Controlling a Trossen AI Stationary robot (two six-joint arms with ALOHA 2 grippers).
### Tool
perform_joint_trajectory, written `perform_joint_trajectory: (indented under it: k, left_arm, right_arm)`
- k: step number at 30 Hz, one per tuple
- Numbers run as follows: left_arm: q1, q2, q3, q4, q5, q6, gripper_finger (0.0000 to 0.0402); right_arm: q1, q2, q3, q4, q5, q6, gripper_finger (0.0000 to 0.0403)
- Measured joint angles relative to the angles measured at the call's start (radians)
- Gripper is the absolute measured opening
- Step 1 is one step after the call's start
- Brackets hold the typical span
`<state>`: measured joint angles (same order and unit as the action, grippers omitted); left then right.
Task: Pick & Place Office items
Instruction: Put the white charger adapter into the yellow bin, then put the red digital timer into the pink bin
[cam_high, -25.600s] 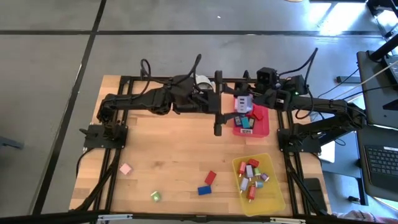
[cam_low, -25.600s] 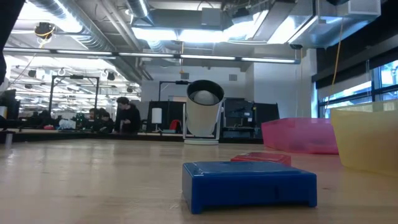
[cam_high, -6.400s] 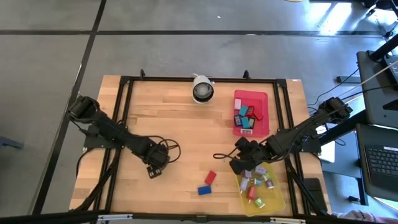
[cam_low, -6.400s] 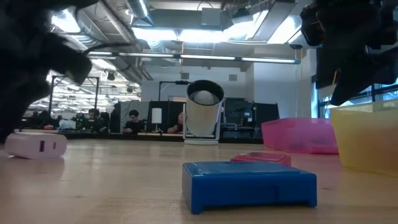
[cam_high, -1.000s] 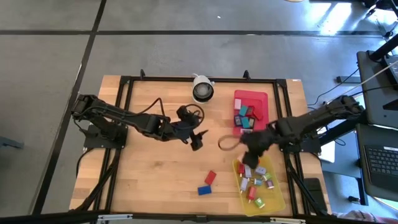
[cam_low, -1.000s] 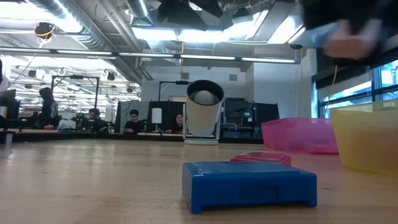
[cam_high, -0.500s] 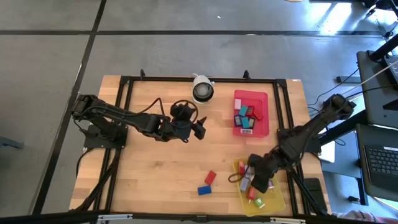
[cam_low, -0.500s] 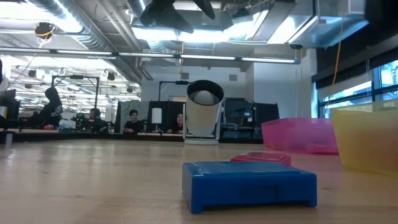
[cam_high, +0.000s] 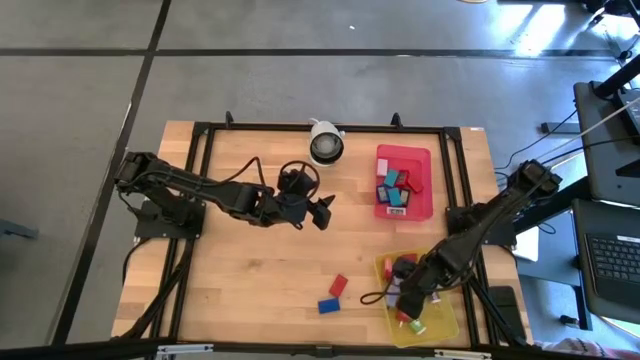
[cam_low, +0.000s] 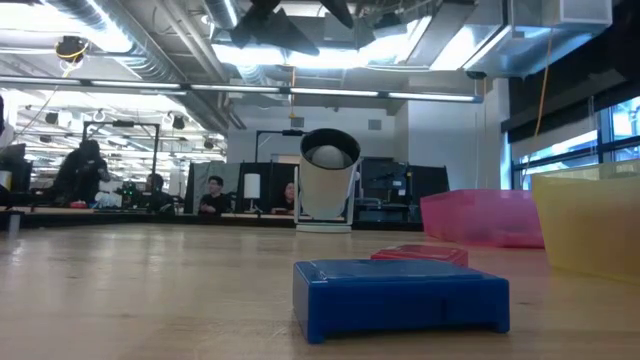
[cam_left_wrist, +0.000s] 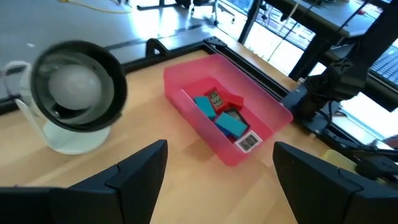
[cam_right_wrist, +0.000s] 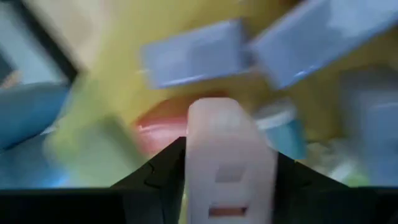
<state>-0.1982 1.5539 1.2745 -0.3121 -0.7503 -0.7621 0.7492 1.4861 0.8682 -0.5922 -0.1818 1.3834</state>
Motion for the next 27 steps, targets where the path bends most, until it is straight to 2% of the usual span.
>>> perform_joint_trajectory:
  k: [4,9,11,19,25,27]
  left_arm:
    - [-0.003,0.000,0.000,0.000,0.076,-0.011,0.0290]
    - [-0.016,0.001,0.000,-0.012,0.286,-0.012,0.0290]
    - [-0.027,0.010,0.000,-0.008,0.336,-0.018,0.0290]
    - [-0.110,0.121,0.000,0.005,0.351,-0.074,0.0290]
    - [-0.152,0.219,-0.001,0.001,0.363,-0.193,0.0290]
    - [-0.159,0.248,-0.001,0.002,0.403,-0.262,0.0290]
  right_arm:
    - [-0.001,-0.006,0.001,0.001,0.022,-0.001,0.0188]
    - [0.000,-0.005,-0.001,-0.013,0.017,-0.010,0.0224]
    - [0.000,-0.007,-0.001,-0.024,0.011,-0.016,0.0236]
    - [-0.013,-0.119,-0.001,-0.166,0.017,-0.088,0.0256]
    - [-0.033,-0.267,-0.001,-0.337,0.123,-0.122,0.0245]
    - [-0.042,-0.309,-0.001,-0.375,0.156,-0.142,0.0242]
